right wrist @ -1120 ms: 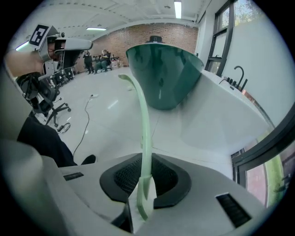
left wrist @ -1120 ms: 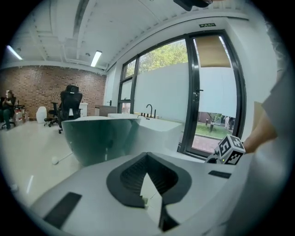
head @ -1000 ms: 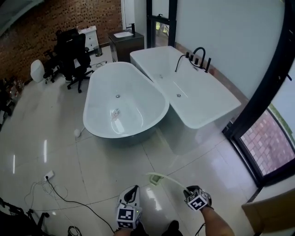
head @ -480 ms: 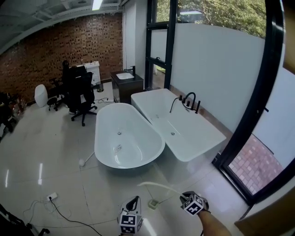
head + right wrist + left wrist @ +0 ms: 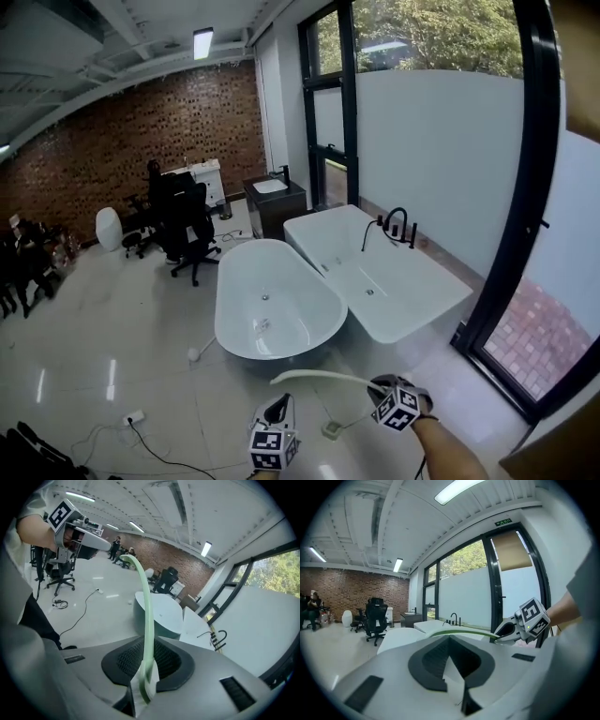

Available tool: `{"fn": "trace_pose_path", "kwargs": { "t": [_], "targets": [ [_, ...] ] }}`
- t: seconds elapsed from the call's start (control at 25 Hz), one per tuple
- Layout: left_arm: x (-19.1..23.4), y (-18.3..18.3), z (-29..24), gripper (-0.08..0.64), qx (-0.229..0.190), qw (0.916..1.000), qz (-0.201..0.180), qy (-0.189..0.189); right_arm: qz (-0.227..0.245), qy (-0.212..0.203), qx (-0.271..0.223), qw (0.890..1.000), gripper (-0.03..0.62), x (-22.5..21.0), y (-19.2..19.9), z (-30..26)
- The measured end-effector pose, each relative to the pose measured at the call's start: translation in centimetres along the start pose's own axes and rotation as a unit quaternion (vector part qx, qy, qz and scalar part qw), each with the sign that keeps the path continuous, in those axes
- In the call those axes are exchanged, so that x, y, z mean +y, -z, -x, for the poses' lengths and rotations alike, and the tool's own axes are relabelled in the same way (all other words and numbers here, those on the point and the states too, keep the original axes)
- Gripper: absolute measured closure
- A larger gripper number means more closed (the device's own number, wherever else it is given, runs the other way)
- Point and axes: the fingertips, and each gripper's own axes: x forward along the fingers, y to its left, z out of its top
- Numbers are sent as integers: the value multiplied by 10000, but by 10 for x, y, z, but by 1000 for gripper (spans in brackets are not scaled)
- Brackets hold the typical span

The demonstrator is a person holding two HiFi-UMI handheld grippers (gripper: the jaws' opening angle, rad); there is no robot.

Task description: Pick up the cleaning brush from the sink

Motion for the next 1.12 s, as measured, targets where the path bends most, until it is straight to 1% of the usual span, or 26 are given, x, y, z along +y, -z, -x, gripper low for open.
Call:
{"fn": "trace_pose_path", "kwargs": {
  "t": [0.16, 0.28, 0.4, 0.52, 0.68, 0.76, 0.88, 1.0, 1.12],
  "targets": [
    [-53, -30, -18, 569, -90, 9999, -91, -90, 519, 62, -391, 9979, 549, -44, -2, 33],
    [-85, -40, -16, 569, -87, 9998, -116, -149, 735, 119, -681, 9949, 549, -57, -7, 63],
    [-116, -45, -18, 569, -74, 9999, -77, -35, 1020, 297, -920, 9901, 549, -72, -17, 94],
    [-142, -52, -30, 569, -58, 9998, -126, 166, 1146, 482, -1213, 9848, 549, -92, -24, 118],
    [-147, -69, -48, 569, -99, 9993, -223, 290, 1313, 791, -1442, 9776, 549, -122, -41, 140],
    [-146, -83, -55, 569, -170, 9990, -273, 324, 1313, 915, -1553, 9748, 549, -137, -52, 146],
    [-140, -94, -52, 569, -215, 9987, -276, 359, 1250, 1094, -1678, 9717, 549, -147, -68, 156],
    [-143, -99, -50, 569, -377, 9983, -242, 372, 1174, 1291, -1739, 9692, 549, -156, -70, 164],
    [-157, -101, -61, 569, -471, 9977, -272, 402, 1055, 1421, -1834, 9670, 549, -176, -65, 166]
  ]
}}
